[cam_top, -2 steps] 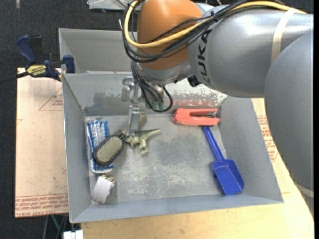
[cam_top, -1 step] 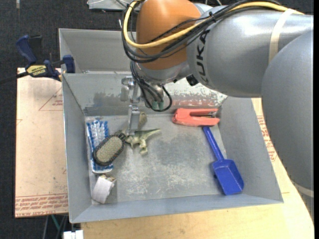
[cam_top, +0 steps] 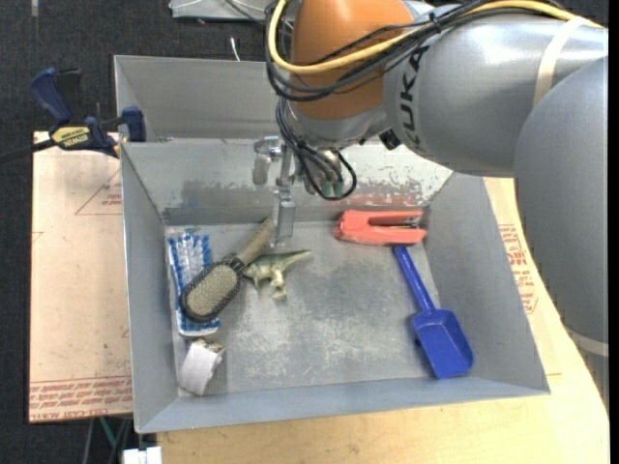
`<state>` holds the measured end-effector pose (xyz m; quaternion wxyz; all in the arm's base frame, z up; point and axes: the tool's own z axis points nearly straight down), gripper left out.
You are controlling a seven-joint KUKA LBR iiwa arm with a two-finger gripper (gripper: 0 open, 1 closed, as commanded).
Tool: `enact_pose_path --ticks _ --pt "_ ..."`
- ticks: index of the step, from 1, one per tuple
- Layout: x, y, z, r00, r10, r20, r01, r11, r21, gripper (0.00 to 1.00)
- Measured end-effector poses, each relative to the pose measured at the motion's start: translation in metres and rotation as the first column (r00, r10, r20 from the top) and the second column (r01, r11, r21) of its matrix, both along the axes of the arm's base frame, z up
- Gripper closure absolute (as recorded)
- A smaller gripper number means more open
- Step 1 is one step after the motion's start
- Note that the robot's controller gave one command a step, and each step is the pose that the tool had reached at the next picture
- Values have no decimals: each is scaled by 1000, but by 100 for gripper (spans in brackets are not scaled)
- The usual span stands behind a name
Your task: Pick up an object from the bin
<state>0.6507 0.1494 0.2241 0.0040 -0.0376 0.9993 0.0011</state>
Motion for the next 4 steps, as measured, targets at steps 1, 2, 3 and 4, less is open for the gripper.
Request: enact_pose_path --ticks 1,2,3,4 --pt "-65 47 -76 997 79 -7 -79 997 3 0" --pt "-30 21 -76 993 114 18 -114 993 -1 0" --pt "-70 49 -109 996 89 0 -89 996 6 0" --pt "-74 47 -114 994 110 12 -110 994 5 0"
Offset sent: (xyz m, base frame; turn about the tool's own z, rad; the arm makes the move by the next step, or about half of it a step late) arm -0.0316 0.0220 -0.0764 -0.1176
